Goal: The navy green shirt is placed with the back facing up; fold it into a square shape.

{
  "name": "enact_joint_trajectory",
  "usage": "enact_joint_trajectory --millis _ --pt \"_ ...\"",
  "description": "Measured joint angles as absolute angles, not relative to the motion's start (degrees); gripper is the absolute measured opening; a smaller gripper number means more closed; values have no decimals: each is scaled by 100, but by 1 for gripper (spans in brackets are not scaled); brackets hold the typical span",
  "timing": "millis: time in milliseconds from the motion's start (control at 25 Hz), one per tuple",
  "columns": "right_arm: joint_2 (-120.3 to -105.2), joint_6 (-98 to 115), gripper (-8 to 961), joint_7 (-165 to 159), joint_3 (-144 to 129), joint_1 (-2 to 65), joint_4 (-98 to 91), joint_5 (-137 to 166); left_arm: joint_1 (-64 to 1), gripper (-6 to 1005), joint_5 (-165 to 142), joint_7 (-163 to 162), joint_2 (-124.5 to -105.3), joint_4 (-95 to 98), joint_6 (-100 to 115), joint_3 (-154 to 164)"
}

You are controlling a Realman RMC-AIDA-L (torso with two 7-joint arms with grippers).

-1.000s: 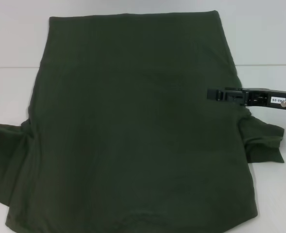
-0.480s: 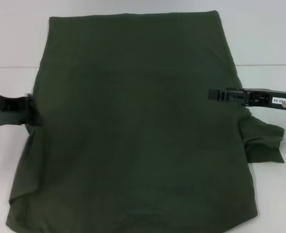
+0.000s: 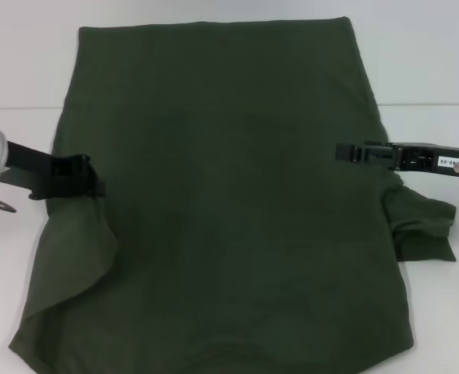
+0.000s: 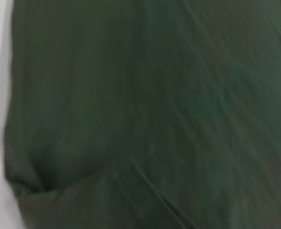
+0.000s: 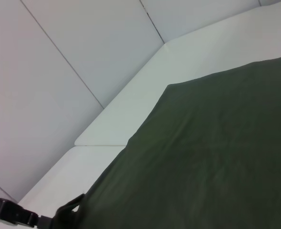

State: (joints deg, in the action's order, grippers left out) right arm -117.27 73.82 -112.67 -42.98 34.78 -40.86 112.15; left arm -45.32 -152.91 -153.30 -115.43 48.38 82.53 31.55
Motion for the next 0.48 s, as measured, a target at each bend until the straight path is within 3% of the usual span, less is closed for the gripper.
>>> enact_joint_trajectory --millis 480 --pt "-11658 7400 918 -11517 -4316 3481 -4087 11214 -4204 25 -14246 -14058 -11582 4662 8189 3109"
